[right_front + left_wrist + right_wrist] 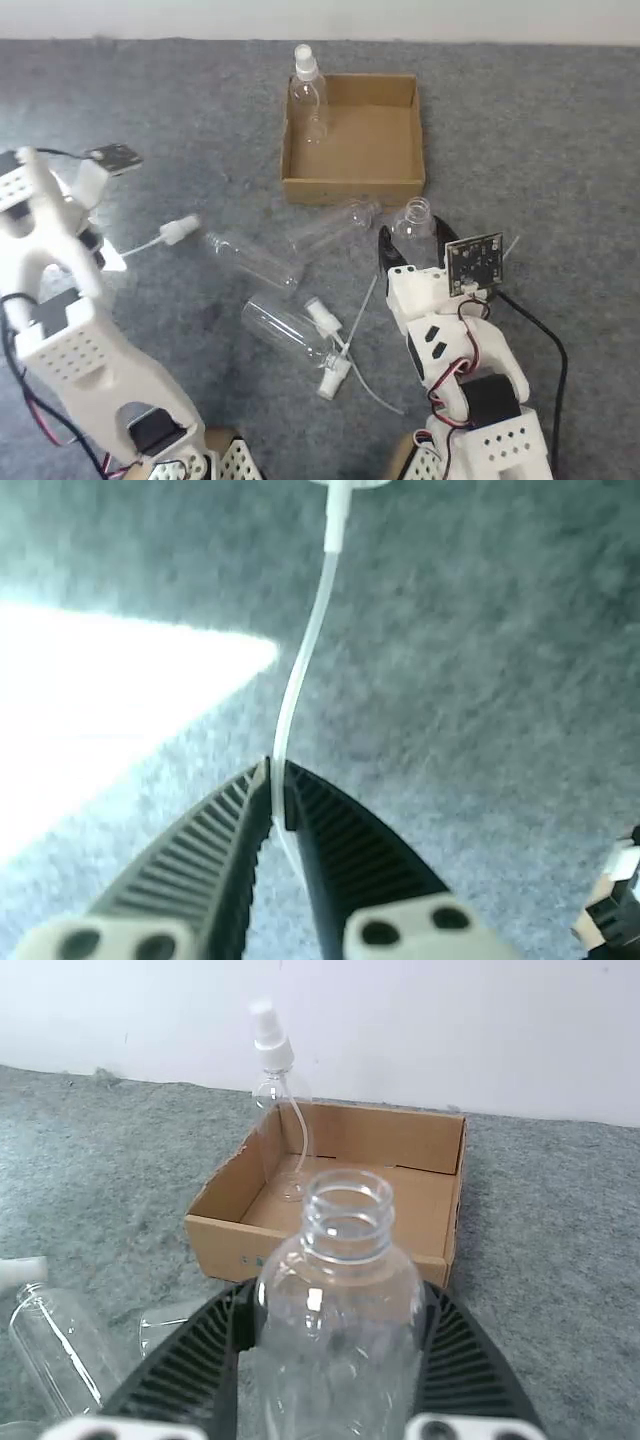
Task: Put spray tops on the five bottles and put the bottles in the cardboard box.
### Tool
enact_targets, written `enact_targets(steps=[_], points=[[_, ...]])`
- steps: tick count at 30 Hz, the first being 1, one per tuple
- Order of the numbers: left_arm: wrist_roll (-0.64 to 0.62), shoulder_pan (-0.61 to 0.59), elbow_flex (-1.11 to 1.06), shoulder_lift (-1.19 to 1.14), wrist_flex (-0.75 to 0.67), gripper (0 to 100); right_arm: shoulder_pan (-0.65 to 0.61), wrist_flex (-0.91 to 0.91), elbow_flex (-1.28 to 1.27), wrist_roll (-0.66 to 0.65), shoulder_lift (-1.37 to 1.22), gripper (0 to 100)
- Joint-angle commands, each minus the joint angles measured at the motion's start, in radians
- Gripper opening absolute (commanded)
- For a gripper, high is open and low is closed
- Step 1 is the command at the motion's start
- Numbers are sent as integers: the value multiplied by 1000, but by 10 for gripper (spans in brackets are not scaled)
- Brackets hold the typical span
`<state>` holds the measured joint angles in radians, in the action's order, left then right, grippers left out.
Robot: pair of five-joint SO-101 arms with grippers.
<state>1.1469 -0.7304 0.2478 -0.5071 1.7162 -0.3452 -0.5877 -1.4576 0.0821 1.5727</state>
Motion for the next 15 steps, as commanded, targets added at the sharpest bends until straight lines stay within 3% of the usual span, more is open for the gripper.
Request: enact_targets(steps=[1, 10, 15], points=[[9, -74, 39, 9, 38, 9, 4, 24, 15, -2, 25, 104], [6, -230, -61, 8, 38, 14, -35, 18, 12, -2, 25, 104], [6, -264, -73, 9, 37, 146, -39, 24, -2, -2, 25, 104]])
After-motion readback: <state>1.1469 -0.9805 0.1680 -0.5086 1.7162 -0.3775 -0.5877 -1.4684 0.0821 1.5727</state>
